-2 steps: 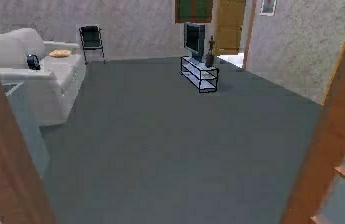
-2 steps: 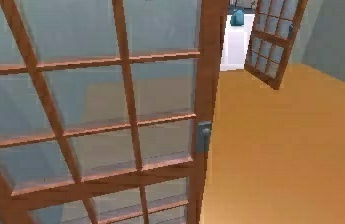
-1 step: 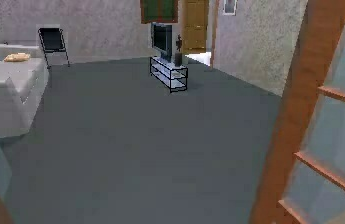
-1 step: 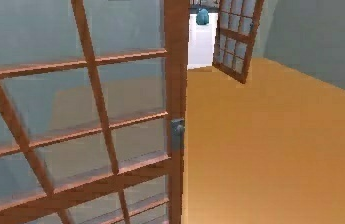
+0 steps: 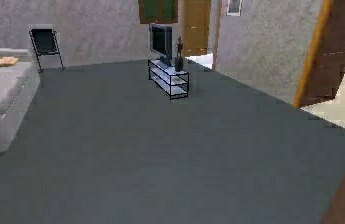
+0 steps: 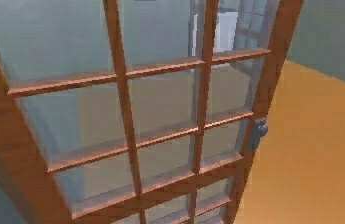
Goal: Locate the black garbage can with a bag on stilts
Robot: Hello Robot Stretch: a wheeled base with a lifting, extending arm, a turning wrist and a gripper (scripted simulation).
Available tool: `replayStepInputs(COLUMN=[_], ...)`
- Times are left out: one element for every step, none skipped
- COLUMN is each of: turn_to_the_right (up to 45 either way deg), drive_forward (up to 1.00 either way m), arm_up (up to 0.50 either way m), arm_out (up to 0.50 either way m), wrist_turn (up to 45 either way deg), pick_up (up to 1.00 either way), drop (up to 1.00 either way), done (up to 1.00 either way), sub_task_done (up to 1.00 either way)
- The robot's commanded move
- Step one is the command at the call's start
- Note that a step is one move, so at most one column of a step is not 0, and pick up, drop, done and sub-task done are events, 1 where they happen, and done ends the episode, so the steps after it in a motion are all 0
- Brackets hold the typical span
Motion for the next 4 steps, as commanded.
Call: replayStepInputs(turn_to_the_right=[-24.0,0.0,0.0,0.0], drive_forward=[0.0,1.0,1.0,1.0], arm_up=[0.0,0.0,0.0,0.0], arm_out=[0.0,0.0,0.0,0.0], wrist_turn=[0.0,0.0,0.0,0.0], pick_up=[0.0,0.0,0.0,0.0], drop=[0.0,0.0,0.0,0.0], done=[0.0,0.0,0.0,0.0], sub_task_done=[0.0,0.0,0.0,0.0])
